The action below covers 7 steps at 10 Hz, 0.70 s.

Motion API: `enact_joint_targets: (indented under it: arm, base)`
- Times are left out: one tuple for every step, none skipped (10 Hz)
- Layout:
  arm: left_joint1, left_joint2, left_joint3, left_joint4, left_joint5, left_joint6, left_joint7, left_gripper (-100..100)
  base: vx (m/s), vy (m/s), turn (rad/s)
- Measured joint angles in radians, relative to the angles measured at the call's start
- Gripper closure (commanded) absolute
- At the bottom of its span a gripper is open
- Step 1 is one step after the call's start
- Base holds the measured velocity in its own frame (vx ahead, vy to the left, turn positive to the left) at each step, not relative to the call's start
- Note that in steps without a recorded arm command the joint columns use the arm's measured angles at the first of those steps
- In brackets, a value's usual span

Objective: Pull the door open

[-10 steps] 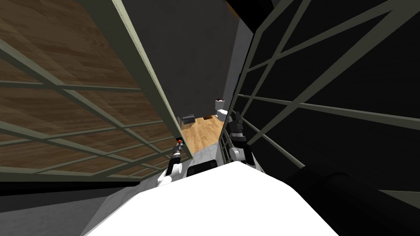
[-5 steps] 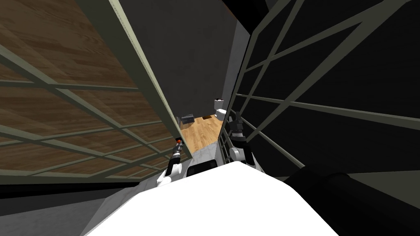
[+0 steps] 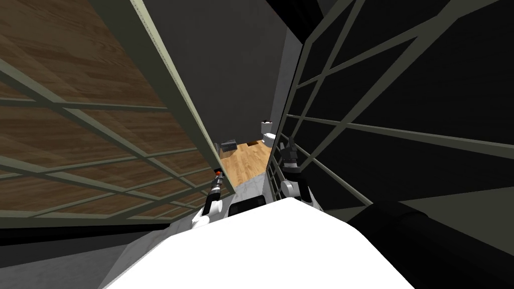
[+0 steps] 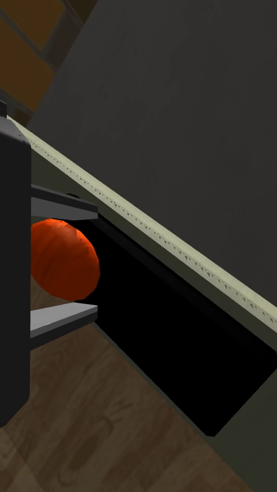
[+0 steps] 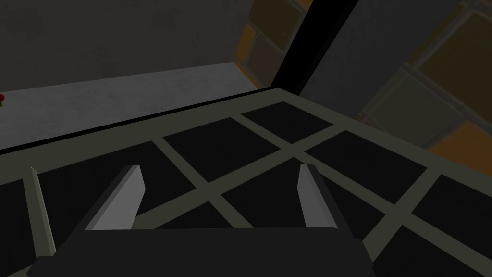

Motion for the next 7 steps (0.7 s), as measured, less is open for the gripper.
enact_joint_targets:
  arm:
    - [0.003,-0.001,0.0,-0.006,0.004,0.004,0.018,100]
    - [0.01,0.002,-0.003,-0.022,0.009,0.013,0.046,100]
    - [0.018,0.0,-0.005,-0.038,0.011,0.021,0.067,100]
    - [0.019,0.002,-0.007,-0.036,0.015,0.019,0.094,100]
    - [0.003,0.003,-0.007,-0.004,0.018,0.002,0.114,100]
    - [0.004,0.006,-0.009,-0.004,0.023,0.0,0.142,100]
    - [0.005,0.008,-0.01,-0.006,0.028,0.0,0.172,100]
  base:
    - [-0.041,0.013,-0.077]
    - [-0.033,0.012,-0.032]
    - [-0.031,0.008,-0.049]
    - [-0.027,0.011,-0.02]
    - [-0.034,0.004,-0.045]
    - [-0.045,0.002,-0.067]
    - [-0.034,0.011,-0.019]
